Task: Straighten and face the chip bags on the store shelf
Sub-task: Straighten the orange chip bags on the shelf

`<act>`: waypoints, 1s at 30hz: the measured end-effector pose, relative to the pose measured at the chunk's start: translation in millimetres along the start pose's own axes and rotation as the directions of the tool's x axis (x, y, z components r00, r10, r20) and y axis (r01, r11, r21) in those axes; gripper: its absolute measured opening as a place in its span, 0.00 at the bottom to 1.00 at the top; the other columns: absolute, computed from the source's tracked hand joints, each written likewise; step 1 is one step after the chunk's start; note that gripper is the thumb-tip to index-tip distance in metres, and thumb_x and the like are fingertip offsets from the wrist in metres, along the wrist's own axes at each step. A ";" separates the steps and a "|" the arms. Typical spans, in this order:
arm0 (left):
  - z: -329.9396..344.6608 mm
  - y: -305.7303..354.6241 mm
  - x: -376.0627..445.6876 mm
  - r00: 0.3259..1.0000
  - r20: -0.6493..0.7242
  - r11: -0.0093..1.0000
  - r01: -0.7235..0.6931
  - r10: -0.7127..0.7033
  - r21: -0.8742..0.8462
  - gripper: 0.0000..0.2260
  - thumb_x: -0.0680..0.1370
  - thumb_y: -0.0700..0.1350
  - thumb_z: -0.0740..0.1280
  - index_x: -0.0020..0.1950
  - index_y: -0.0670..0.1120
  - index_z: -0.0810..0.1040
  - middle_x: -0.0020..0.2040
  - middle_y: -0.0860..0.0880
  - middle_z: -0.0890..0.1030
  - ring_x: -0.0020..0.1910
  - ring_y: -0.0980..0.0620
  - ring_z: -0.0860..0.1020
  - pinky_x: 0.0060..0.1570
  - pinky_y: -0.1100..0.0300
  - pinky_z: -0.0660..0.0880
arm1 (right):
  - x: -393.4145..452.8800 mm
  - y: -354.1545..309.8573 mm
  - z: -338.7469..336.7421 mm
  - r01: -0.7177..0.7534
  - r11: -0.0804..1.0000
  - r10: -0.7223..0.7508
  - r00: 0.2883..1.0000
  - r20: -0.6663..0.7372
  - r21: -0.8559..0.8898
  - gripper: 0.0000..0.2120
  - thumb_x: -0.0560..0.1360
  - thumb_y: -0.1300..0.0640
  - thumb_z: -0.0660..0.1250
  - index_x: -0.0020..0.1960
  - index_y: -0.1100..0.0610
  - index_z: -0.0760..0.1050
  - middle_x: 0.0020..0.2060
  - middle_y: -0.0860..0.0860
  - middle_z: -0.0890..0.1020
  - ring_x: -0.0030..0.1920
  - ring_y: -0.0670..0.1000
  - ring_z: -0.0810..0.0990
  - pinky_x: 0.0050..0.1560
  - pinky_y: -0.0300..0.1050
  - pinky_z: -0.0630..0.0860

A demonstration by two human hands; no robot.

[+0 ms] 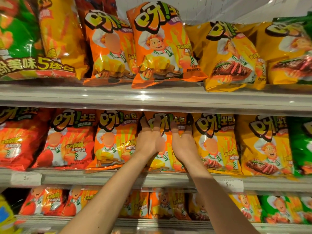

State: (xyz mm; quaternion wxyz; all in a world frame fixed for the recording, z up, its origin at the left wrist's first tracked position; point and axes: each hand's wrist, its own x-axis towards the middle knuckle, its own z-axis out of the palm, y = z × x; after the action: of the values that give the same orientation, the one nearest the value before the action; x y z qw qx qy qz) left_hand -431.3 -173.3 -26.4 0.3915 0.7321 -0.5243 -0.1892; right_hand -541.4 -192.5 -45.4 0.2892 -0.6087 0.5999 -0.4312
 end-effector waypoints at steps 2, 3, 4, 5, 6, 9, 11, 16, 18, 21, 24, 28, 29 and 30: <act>2.7 -2.0 0.8 1.000 -0.011 0.999 -0.026 0.026 0.038 0.33 0.81 0.44 0.60 0.81 0.54 0.46 0.80 0.35 0.42 0.72 0.30 0.64 0.69 0.47 0.67 | -1.8 0.0 2.3 0.003 1.000 -0.004 0.999 -0.045 -0.015 0.33 0.81 0.36 0.53 0.76 0.57 0.56 0.63 0.63 0.77 0.62 0.66 0.75 0.55 0.51 0.70; 3.4 -3.0 0.8 0.999 -0.017 0.999 -0.035 0.035 -0.025 0.33 0.81 0.45 0.60 0.81 0.55 0.46 0.80 0.36 0.43 0.73 0.31 0.64 0.69 0.47 0.67 | -2.0 -0.4 2.6 -0.001 1.000 0.000 0.998 -0.057 -0.017 0.33 0.81 0.36 0.53 0.76 0.57 0.56 0.64 0.63 0.77 0.62 0.66 0.75 0.56 0.52 0.70; 4.8 -7.0 1.9 0.998 -0.031 0.992 -0.058 0.055 -0.111 0.30 0.83 0.47 0.59 0.81 0.55 0.47 0.80 0.37 0.50 0.72 0.32 0.65 0.68 0.47 0.68 | -2.3 -1.3 2.2 -0.003 1.000 0.002 0.998 -0.057 -0.018 0.33 0.81 0.36 0.53 0.76 0.58 0.56 0.64 0.63 0.77 0.62 0.66 0.75 0.57 0.52 0.70; 5.6 -11.2 1.8 0.994 -0.056 0.981 -0.100 0.091 -0.167 0.27 0.83 0.51 0.57 0.81 0.55 0.50 0.77 0.36 0.60 0.69 0.34 0.69 0.65 0.47 0.70 | -2.9 -1.6 1.4 -0.003 1.000 0.003 0.999 -0.048 -0.014 0.32 0.81 0.37 0.53 0.77 0.58 0.55 0.64 0.63 0.77 0.63 0.66 0.75 0.57 0.51 0.70; 6.2 -15.4 0.2 0.988 -0.080 0.972 -0.144 0.130 -0.188 0.25 0.84 0.53 0.55 0.80 0.53 0.53 0.73 0.37 0.67 0.66 0.35 0.72 0.63 0.47 0.72 | -3.4 -1.6 0.3 0.006 1.000 -0.006 0.999 -0.035 -0.005 0.32 0.82 0.38 0.53 0.77 0.57 0.54 0.66 0.63 0.76 0.64 0.65 0.74 0.57 0.50 0.69; 11.3 -23.0 -2.2 0.970 -0.104 0.960 -0.235 0.220 -0.155 0.22 0.85 0.52 0.54 0.79 0.50 0.59 0.70 0.39 0.70 0.68 0.38 0.71 0.62 0.52 0.68 | -8.6 2.6 -4.1 0.133 0.990 -0.131 0.991 -0.031 0.051 0.30 0.83 0.42 0.53 0.80 0.50 0.47 0.72 0.58 0.71 0.69 0.62 0.71 0.61 0.48 0.67; 13.2 -22.8 0.4 0.951 -0.166 0.941 -0.288 0.259 -0.178 0.21 0.85 0.51 0.54 0.79 0.54 0.59 0.71 0.40 0.69 0.69 0.39 0.68 0.65 0.52 0.66 | -12.0 4.8 -6.8 0.264 0.964 -0.263 0.965 -0.020 0.024 0.26 0.84 0.46 0.53 0.80 0.47 0.52 0.75 0.55 0.66 0.73 0.59 0.66 0.68 0.50 0.65; 19.6 -26.4 8.6 0.936 -0.203 0.937 -0.319 0.287 -0.146 0.21 0.85 0.50 0.54 0.78 0.52 0.61 0.73 0.40 0.68 0.72 0.38 0.64 0.72 0.46 0.61 | -7.8 19.1 -0.4 0.451 0.790 -0.460 0.884 0.083 -0.415 0.23 0.82 0.55 0.45 0.66 0.60 0.74 0.72 0.63 0.69 0.72 0.69 0.65 0.69 0.60 0.67; 19.1 -26.1 9.5 0.936 -0.195 0.938 -0.320 0.292 -0.134 0.21 0.85 0.49 0.54 0.79 0.52 0.60 0.74 0.40 0.67 0.73 0.38 0.63 0.72 0.47 0.60 | -2.1 24.6 7.8 0.453 0.728 -0.476 0.874 0.096 -0.514 0.23 0.79 0.59 0.47 0.62 0.65 0.76 0.70 0.68 0.70 0.68 0.76 0.68 0.64 0.68 0.72; 18.0 -26.2 11.8 0.946 -0.157 0.945 -0.305 0.285 -0.118 0.22 0.85 0.50 0.53 0.80 0.51 0.58 0.76 0.40 0.65 0.76 0.40 0.59 0.75 0.47 0.57 | 1.2 21.7 10.9 0.451 0.705 -0.475 0.873 0.109 -0.547 0.22 0.76 0.62 0.49 0.61 0.67 0.77 0.67 0.71 0.72 0.64 0.78 0.71 0.59 0.72 0.74; 12.6 -23.7 8.9 0.949 -0.120 0.946 -0.304 0.290 -0.114 0.23 0.85 0.51 0.52 0.81 0.52 0.56 0.77 0.41 0.65 0.77 0.39 0.58 0.75 0.47 0.57 | -1.8 20.5 9.0 0.458 0.764 -0.465 0.879 0.105 -0.454 0.22 0.77 0.63 0.50 0.62 0.67 0.76 0.69 0.71 0.71 0.67 0.77 0.69 0.60 0.71 0.74; 0.0 -29.6 0.8 0.942 -0.047 0.940 -0.334 0.331 -0.070 0.26 0.83 0.56 0.56 0.80 0.55 0.55 0.73 0.36 0.68 0.74 0.37 0.64 0.70 0.44 0.66 | -16.5 10.5 -9.4 0.334 0.930 -0.337 0.941 0.008 -0.154 0.24 0.84 0.49 0.54 0.79 0.53 0.60 0.80 0.53 0.57 0.79 0.55 0.54 0.77 0.50 0.54; -4.8 -32.8 -3.6 0.938 -0.032 0.937 -0.346 0.345 -0.049 0.26 0.82 0.58 0.57 0.79 0.55 0.57 0.72 0.36 0.69 0.72 0.37 0.66 0.69 0.44 0.68 | -20.2 9.4 -13.3 0.309 0.947 -0.310 0.951 0.002 -0.088 0.28 0.83 0.45 0.56 0.80 0.51 0.56 0.80 0.51 0.57 0.79 0.51 0.54 0.77 0.47 0.54; -10.0 -36.4 -9.5 0.930 -0.023 0.929 -0.368 0.367 -0.029 0.26 0.81 0.58 0.59 0.78 0.54 0.59 0.74 0.37 0.68 0.73 0.39 0.66 0.70 0.47 0.67 | -24.7 9.6 -17.2 0.295 0.954 -0.295 0.956 0.014 -0.047 0.30 0.82 0.44 0.58 0.80 0.50 0.55 0.79 0.49 0.58 0.79 0.49 0.55 0.76 0.46 0.55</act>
State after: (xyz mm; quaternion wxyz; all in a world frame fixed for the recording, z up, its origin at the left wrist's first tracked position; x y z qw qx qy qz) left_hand -405.5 -155.7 -49.5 0.4363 0.6162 -0.6455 -0.1148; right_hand -558.7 -166.6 -50.1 0.2090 -0.6996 0.5117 -0.4528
